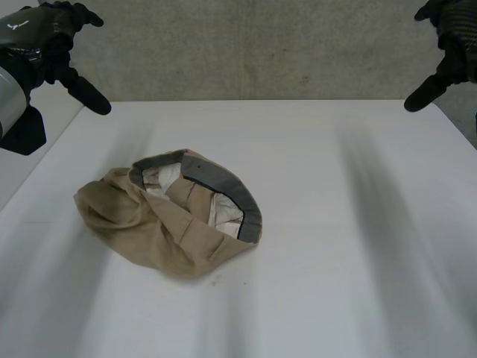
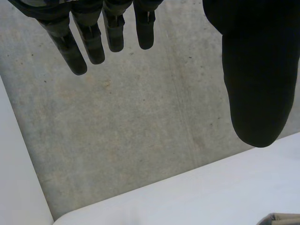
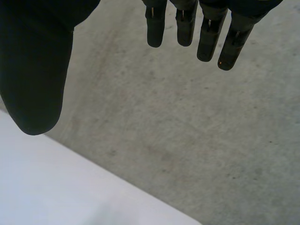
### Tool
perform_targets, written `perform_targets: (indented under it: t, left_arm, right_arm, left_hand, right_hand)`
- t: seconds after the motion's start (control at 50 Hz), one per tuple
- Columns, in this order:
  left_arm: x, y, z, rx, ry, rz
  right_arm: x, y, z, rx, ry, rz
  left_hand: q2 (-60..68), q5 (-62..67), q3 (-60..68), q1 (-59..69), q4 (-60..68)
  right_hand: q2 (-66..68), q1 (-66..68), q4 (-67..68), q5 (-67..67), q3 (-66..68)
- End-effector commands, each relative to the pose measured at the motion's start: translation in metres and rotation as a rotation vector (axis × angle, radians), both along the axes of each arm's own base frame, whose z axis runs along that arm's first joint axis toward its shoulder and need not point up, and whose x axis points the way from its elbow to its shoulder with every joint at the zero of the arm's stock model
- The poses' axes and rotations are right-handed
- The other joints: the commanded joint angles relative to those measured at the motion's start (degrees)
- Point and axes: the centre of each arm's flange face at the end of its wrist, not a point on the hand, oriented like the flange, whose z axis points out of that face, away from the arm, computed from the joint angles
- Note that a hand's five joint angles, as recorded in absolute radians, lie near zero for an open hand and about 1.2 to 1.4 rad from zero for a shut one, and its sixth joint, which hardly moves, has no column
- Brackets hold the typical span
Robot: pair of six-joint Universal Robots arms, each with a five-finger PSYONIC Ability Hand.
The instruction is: Fold the shorts.
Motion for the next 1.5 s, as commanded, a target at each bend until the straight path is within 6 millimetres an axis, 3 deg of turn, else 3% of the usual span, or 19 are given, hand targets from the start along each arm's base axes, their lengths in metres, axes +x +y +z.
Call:
perform_targets:
  t: [0.02,0.22,0.5,0.58,0.74,0.82,0.9,0.92,1.0,1.12,1.22,1.26,1.36,1.44,1.5]
  left_arm:
    - [-0.001,0.001,-0.008,0.043,-0.026,-0.006]
    - [-0.003,0.013,-0.036,0.130,-0.041,-0.015]
    - [-0.007,0.012,-0.050,0.149,-0.066,-0.028]
    - [-0.011,0.001,-0.067,0.192,-0.079,-0.033]
    - [-0.024,-0.031,-0.120,0.280,-0.169,-0.050]
    - [-0.031,-0.047,-0.143,0.285,-0.220,-0.057]
    - [-0.041,-0.055,-0.157,0.275,-0.240,-0.078]
    - [-0.050,-0.055,-0.161,0.266,-0.238,-0.098]
    - [-0.078,-0.050,-0.162,0.212,-0.230,-0.166]
    - [-0.126,-0.036,-0.143,0.045,-0.176,-0.270]
    - [-0.192,0.001,-0.133,-0.144,-0.088,-0.421]
    - [-0.206,0.008,-0.133,-0.185,-0.061,-0.447]
    - [-0.239,0.031,-0.151,-0.232,-0.024,-0.525]
    - [-0.260,0.057,-0.186,-0.190,-0.042,-0.595]
    - [-0.264,0.066,-0.195,-0.180,-0.051,-0.619]
  right_arm:
    - [0.010,0.005,-0.023,0.132,0.102,0.123]
    - [0.008,0.008,-0.039,0.205,0.067,0.104]
    - [0.011,0.010,-0.042,0.190,0.080,0.112]
    - [0.012,0.009,-0.044,0.179,0.098,0.120]
    - [0.012,0.009,-0.050,0.183,0.149,0.123]
    - [0.012,0.009,-0.051,0.184,0.160,0.124]
    - [0.012,0.009,-0.050,0.173,0.170,0.124]
    - [0.012,0.009,-0.050,0.172,0.173,0.124]
    - [0.012,0.007,-0.051,0.160,0.186,0.122]
    - [0.012,0.007,-0.050,0.146,0.219,0.120]
    - [0.010,0.005,-0.044,0.113,0.227,0.107]
    - [0.009,0.003,-0.041,0.096,0.221,0.097]
    - [0.005,0.002,-0.027,0.024,0.200,0.061]
    - [-0.003,-0.002,-0.020,0.000,0.194,0.014]
    - [-0.010,-0.007,-0.019,-0.001,0.193,-0.011]
  left_hand:
    - [0.0,-0.4,-1.3,-0.9,-0.2]
    - [0.3,0.0,-1.0,-0.5,0.1]
    - [0.3,0.0,-1.0,-0.5,0.1]
    - [1.3,1.0,0.0,0.5,1.1]
    - [4.4,4.0,3.0,3.5,4.1]
    - [10.4,10.1,9.1,9.5,10.2]
    - [24.3,24.0,23.0,23.5,24.1]
    - [37.9,37.5,36.6,37.0,37.7]
    - [67.4,67.0,66.0,66.5,67.1]
    - [67.4,67.1,66.1,66.5,67.2]
    - [67.4,67.1,66.1,66.5,67.2]
    - [67.4,67.1,66.1,66.5,67.2]
    - [67.4,67.1,66.1,66.5,67.2]
    - [67.4,67.1,66.1,66.5,67.2]
    - [30.8,30.4,29.5,29.9,30.5]
  right_hand:
    - [-2.6,-1.7,-3.4,-3.9,-2.2]
    - [-2.6,-1.7,-3.4,-3.9,-2.2]
    - [-2.6,-1.7,-3.4,-3.9,-2.2]
    - [-2.6,-1.7,-3.4,-3.9,-2.2]
    - [-2.6,-1.7,-3.4,-3.9,-2.2]
    - [-2.6,-1.7,-3.4,-3.9,-2.2]
    - [-2.6,-1.7,-3.4,-3.9,-2.2]
    - [-2.6,-1.7,-3.4,-3.9,-2.2]
    - [-2.6,-1.7,-3.4,-3.9,-2.2]
    - [-2.6,-1.7,-3.4,-3.9,-2.2]
    - [-2.6,-1.7,-3.4,-3.9,-2.2]
    - [-2.6,-1.7,-3.4,-3.9,-2.2]
    - [-2.6,-1.7,-3.4,-3.9,-2.2]
    - [-2.6,-1.7,-3.4,-3.9,-2.2]
    - [-2.6,-1.7,-3.4,-3.9,-2.2]
